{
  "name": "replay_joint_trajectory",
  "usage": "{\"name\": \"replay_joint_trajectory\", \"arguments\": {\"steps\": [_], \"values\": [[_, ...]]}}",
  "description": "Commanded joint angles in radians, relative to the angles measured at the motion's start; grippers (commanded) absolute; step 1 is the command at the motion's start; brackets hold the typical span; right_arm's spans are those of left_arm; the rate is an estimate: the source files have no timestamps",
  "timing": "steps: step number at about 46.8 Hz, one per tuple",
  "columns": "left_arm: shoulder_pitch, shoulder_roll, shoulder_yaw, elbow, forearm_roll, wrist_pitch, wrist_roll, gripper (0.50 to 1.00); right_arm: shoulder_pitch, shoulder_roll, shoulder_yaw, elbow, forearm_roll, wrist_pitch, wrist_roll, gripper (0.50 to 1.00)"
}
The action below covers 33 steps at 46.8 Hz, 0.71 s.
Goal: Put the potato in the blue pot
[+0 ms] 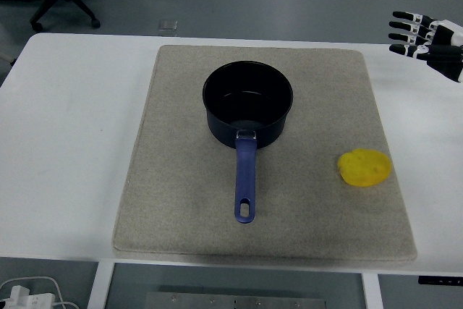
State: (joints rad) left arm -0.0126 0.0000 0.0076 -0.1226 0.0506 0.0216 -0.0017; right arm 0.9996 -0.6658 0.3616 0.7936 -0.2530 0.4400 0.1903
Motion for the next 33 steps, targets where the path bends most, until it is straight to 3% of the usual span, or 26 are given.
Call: {"name": "replay_joint_trajectory", "arguments": {"steps": [1,11,22,33], "values": [[0.000,0.000,0.000,0.000,0.000,0.000,0.000,0.996,0.004,-0.001,0.002,0.003,-0.089,0.014,0.001,0.938],[0.000,0.000,0.000,0.000,0.000,0.000,0.000,0.996,0.014,-0.015,0.000,0.030,-0.252,0.019,0.003,0.938],[0.000,0.000,0.000,0.000,0.000,0.000,0.000,0.996,0.037,-0.106,-0.001,0.167,-0.383,0.022,0.026,0.938],[0.000,0.000,0.000,0.000,0.000,0.001,0.000,0.996,0.070,-0.143,-0.046,0.208,-0.632,0.019,0.047,0.938]]}}
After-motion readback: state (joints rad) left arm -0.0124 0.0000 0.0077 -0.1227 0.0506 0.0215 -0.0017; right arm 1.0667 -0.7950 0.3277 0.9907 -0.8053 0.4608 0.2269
